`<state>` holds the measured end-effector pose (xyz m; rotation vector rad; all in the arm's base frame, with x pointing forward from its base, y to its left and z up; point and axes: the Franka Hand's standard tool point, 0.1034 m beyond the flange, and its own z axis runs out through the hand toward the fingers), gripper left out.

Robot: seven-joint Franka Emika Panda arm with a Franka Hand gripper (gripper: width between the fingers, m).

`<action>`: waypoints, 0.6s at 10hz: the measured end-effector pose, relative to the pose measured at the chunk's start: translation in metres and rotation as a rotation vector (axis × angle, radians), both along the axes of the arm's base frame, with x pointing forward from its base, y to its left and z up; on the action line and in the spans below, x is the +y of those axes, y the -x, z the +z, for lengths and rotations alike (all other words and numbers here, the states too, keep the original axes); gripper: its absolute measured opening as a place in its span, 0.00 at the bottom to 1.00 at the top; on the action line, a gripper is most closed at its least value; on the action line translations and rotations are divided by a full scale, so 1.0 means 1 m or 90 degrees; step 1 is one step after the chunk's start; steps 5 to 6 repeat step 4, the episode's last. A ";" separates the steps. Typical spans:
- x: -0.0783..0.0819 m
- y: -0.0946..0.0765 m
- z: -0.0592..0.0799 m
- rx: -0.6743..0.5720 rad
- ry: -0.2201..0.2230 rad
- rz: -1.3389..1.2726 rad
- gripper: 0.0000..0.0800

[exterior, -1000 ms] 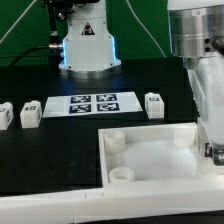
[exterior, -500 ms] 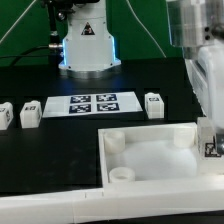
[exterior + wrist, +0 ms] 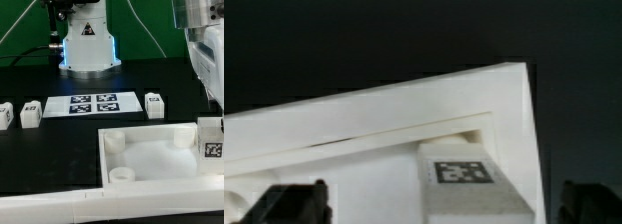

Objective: Assemble one leg

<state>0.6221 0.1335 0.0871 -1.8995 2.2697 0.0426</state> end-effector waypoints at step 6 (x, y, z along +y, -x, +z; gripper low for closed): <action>0.000 0.000 -0.001 0.001 0.000 0.001 0.81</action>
Offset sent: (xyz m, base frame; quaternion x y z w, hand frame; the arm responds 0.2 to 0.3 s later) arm 0.0000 0.0000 0.0000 0.0000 0.0000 0.0000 1.0000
